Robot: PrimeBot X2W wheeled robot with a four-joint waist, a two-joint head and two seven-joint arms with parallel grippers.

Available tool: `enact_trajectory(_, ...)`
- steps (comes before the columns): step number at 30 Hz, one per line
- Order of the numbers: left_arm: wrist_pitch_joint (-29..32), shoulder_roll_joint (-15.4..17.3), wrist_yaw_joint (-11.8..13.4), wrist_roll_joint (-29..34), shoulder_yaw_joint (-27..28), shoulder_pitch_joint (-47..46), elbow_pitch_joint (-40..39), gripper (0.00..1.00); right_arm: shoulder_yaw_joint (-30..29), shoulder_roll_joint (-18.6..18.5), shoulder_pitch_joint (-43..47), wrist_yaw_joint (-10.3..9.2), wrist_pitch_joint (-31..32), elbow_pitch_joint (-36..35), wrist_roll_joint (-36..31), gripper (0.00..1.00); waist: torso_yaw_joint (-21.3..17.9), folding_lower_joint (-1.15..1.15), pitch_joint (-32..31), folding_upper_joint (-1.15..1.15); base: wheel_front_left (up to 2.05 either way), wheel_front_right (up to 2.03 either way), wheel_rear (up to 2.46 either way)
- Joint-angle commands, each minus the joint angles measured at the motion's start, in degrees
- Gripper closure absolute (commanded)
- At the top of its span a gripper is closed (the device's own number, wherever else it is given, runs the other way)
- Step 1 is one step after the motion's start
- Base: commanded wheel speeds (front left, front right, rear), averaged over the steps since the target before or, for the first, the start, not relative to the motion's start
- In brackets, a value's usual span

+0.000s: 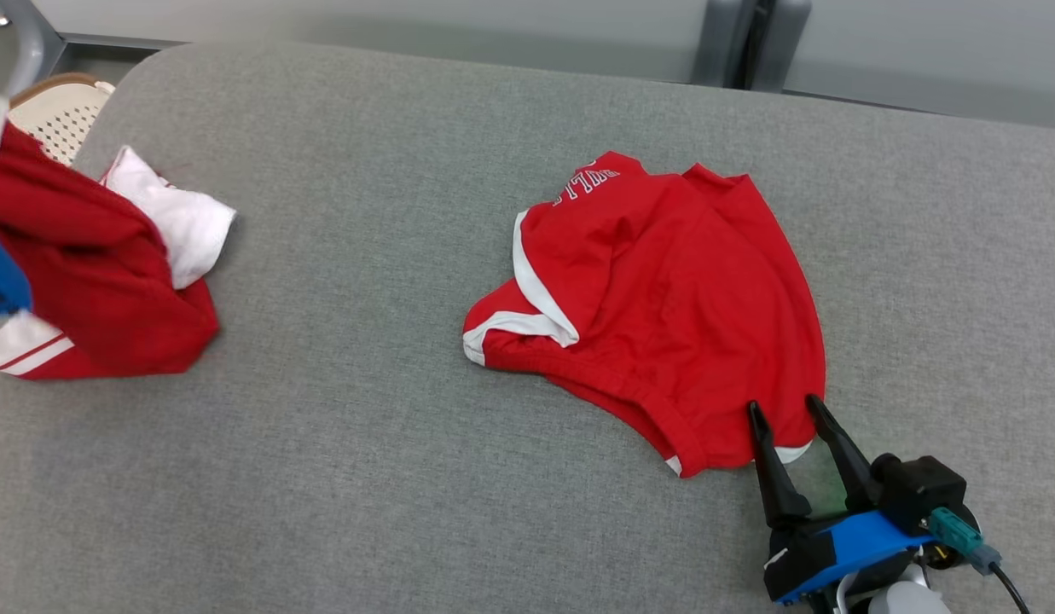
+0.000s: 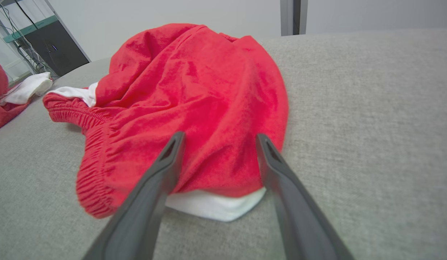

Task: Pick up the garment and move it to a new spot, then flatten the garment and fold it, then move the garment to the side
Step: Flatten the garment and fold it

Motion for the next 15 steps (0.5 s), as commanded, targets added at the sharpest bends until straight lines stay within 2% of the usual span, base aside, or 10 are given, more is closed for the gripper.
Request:
enact_trajectory(1,-0.05,-0.72,-0.03,-1.38,0.84,1.94,2.04,0.0,0.11,-0.13,-0.85,0.0,-0.04,0.16,-0.47,0.0,-0.29,0.0,0.28,0.0,0.0,0.0,0.0)
enact_trajectory(6,-3.93,-1.86,-0.09,-0.9,0.68,2.9,3.78,0.0,-0.59,-0.13,-1.26,0.0,-0.04,0.44,-0.81,0.0,-1.04,0.0,-0.04,0.0,0.0,0.0,0.0)
enact_trajectory(15,-5.54,-5.83,-1.36,2.92,-0.18,3.01,-3.77,0.0,-1.78,-0.12,0.44,0.0,-0.04,0.21,0.07,0.0,-2.88,0.0,-4.02,0.0,0.0,0.0,0.0)
